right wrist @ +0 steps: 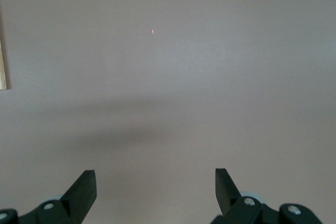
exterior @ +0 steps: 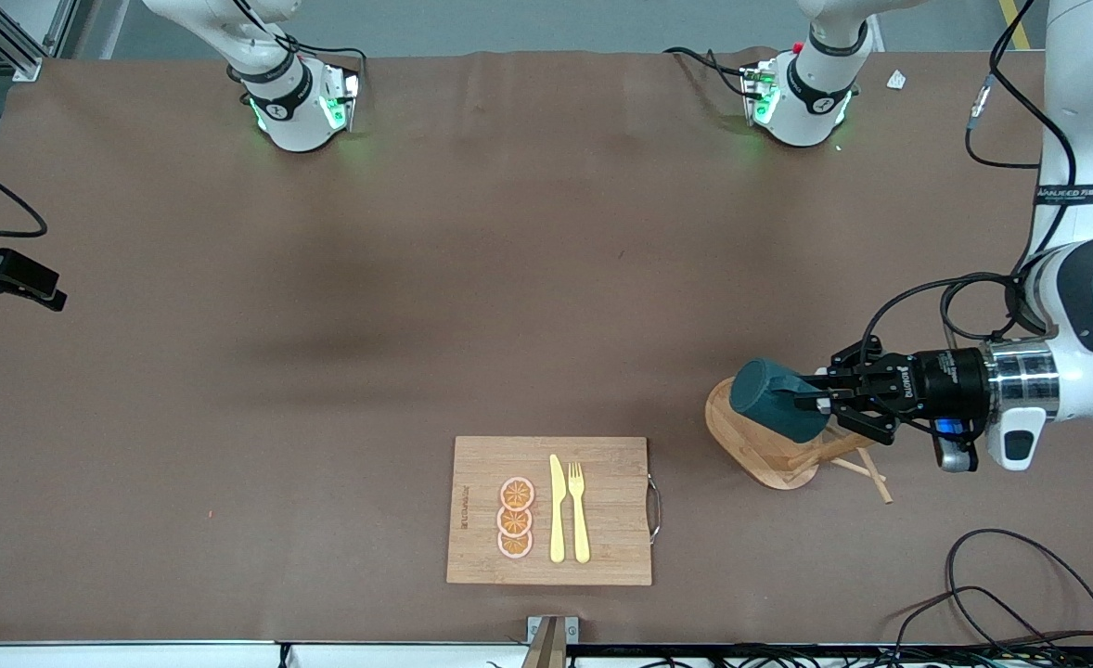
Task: Pass cup and hang on rack
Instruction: 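Tilt the mug and hook its handle onto a rack peg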
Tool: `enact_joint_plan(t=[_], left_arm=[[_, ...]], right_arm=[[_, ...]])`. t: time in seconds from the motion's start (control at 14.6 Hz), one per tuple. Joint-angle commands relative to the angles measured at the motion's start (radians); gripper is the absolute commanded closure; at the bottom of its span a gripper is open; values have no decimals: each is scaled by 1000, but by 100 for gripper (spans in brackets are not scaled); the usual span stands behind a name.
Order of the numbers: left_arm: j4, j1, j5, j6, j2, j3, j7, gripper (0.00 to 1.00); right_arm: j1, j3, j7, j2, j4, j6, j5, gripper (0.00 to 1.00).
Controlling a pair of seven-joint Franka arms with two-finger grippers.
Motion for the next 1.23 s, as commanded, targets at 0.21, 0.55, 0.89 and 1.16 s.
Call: enact_joint_plan(t=[0.21, 0.55, 0.89, 1.16], left_arm=[[-21, 17, -24, 6, 2, 1, 7, 99], [-18, 26, -16, 18, 30, 11, 30, 99], [-13, 37, -17, 40, 64, 14, 30, 98], [-9, 51, -11, 43, 74, 16, 30, 97]], right_arm=[[-7, 7, 13, -16, -10, -4, 7, 0], [-6, 7, 13, -16, -10, -5, 7, 0], [-7, 7, 13, -16, -10, -5, 7, 0], [-6, 7, 11, -18, -10, -5, 7, 0]])
